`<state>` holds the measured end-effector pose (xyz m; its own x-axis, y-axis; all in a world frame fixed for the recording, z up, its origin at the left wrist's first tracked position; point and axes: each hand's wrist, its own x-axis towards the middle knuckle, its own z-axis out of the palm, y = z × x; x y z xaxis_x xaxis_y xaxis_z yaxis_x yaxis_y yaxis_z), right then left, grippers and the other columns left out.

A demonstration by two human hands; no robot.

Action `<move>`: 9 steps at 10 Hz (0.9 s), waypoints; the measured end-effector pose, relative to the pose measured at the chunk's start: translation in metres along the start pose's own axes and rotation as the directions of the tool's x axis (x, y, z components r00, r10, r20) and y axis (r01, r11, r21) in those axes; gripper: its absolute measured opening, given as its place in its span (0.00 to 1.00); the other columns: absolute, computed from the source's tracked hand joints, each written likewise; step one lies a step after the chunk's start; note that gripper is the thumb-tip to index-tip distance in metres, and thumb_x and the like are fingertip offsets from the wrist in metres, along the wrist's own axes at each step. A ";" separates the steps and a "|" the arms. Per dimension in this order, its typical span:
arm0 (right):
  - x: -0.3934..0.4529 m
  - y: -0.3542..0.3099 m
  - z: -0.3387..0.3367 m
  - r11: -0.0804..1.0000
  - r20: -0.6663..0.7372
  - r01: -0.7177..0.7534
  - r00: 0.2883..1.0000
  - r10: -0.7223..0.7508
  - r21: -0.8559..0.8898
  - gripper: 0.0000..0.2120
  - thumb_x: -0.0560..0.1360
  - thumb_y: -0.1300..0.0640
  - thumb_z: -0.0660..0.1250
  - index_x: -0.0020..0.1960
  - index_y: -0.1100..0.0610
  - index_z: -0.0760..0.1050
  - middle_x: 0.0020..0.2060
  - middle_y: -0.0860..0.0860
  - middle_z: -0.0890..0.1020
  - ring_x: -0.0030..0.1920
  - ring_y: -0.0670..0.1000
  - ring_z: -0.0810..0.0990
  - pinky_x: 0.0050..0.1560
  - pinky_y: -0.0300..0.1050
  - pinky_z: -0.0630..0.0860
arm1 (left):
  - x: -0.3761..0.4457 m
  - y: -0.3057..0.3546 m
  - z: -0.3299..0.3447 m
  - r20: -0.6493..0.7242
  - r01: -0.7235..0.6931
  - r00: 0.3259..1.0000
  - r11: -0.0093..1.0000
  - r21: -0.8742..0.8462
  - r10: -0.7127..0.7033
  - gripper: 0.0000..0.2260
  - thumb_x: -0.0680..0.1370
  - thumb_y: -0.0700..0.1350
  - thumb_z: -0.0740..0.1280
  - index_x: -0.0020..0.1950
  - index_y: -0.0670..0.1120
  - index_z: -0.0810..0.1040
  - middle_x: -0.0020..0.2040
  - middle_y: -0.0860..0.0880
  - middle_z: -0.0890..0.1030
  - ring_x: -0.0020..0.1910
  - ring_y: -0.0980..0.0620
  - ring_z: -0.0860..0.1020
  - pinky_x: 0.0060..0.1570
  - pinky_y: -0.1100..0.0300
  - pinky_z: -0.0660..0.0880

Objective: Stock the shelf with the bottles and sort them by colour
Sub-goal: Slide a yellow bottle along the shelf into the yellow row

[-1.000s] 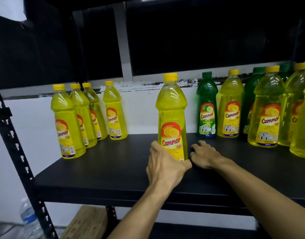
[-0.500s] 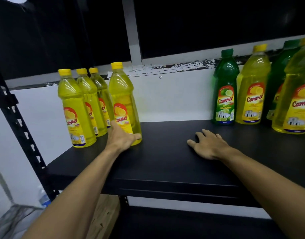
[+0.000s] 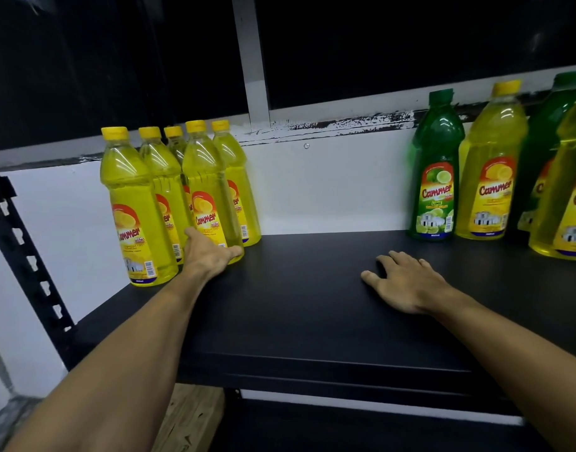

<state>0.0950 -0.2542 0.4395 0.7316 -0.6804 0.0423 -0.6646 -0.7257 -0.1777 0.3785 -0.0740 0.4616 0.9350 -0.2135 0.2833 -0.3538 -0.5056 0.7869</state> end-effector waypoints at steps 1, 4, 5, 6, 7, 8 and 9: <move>0.001 0.000 0.001 1.000 -0.003 -0.003 1.000 0.003 -0.001 0.33 0.80 0.36 0.45 0.79 0.54 0.52 0.78 0.54 0.53 0.78 0.52 0.48 0.76 0.53 0.46 | 0.002 -0.001 0.002 0.002 -0.011 1.000 1.000 0.000 0.011 0.42 0.66 0.52 0.80 0.69 0.43 0.58 0.62 0.43 0.72 0.62 0.40 0.73 0.58 0.46 0.74; 0.001 0.000 0.002 1.000 -0.005 -0.004 1.000 0.004 0.002 0.33 0.80 0.36 0.45 0.79 0.54 0.52 0.78 0.53 0.53 0.78 0.52 0.48 0.76 0.53 0.46 | 0.005 -0.004 0.004 0.003 -0.033 0.999 0.999 -0.004 0.033 0.42 0.65 0.53 0.81 0.68 0.44 0.59 0.60 0.44 0.73 0.60 0.41 0.73 0.57 0.46 0.75; 0.001 0.000 0.001 1.000 -0.003 -0.006 1.000 0.006 0.004 0.33 0.80 0.36 0.45 0.79 0.53 0.52 0.78 0.53 0.53 0.78 0.52 0.48 0.76 0.53 0.45 | 0.005 -0.004 0.004 0.004 -0.037 0.999 0.999 -0.008 0.037 0.41 0.65 0.53 0.80 0.68 0.44 0.59 0.60 0.44 0.73 0.60 0.41 0.73 0.57 0.46 0.75; 0.001 -0.001 0.001 1.000 -0.002 -0.007 1.000 0.007 0.004 0.33 0.80 0.36 0.45 0.79 0.53 0.52 0.78 0.53 0.53 0.78 0.52 0.48 0.76 0.53 0.45 | 0.005 -0.006 0.004 0.006 -0.039 0.999 0.999 -0.015 0.039 0.41 0.65 0.53 0.80 0.68 0.45 0.59 0.61 0.44 0.73 0.60 0.41 0.73 0.58 0.45 0.75; 0.000 -0.001 0.001 1.000 -0.002 -0.006 1.000 0.006 0.003 0.33 0.80 0.36 0.45 0.79 0.54 0.52 0.78 0.53 0.53 0.78 0.52 0.48 0.76 0.53 0.45 | 0.006 -0.006 0.004 0.009 -0.039 0.999 0.999 -0.023 0.039 0.42 0.65 0.53 0.80 0.69 0.45 0.59 0.61 0.44 0.73 0.61 0.41 0.73 0.58 0.46 0.75; -0.001 -0.001 0.000 1.000 0.000 -0.005 1.000 0.005 0.004 0.33 0.80 0.36 0.45 0.79 0.54 0.52 0.78 0.53 0.53 0.78 0.52 0.48 0.76 0.53 0.45 | 0.005 -0.007 0.004 0.010 -0.036 0.999 0.999 -0.035 0.036 0.42 0.66 0.53 0.80 0.70 0.45 0.58 0.62 0.44 0.72 0.61 0.41 0.73 0.58 0.46 0.74; -0.001 -0.002 0.000 1.000 0.002 -0.003 1.000 0.003 0.001 0.33 0.80 0.36 0.45 0.79 0.54 0.52 0.78 0.53 0.53 0.78 0.52 0.48 0.76 0.53 0.45 | 0.005 -0.007 0.005 0.024 -0.023 0.999 0.999 -0.040 0.024 0.43 0.66 0.53 0.80 0.71 0.45 0.57 0.62 0.44 0.72 0.61 0.41 0.73 0.58 0.46 0.73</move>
<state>0.0954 -0.2522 0.4399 0.7298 -0.6825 0.0396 -0.6668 -0.7235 -0.1786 0.3852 -0.0758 0.4549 0.9254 -0.2457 0.2886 -0.3739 -0.4671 0.8013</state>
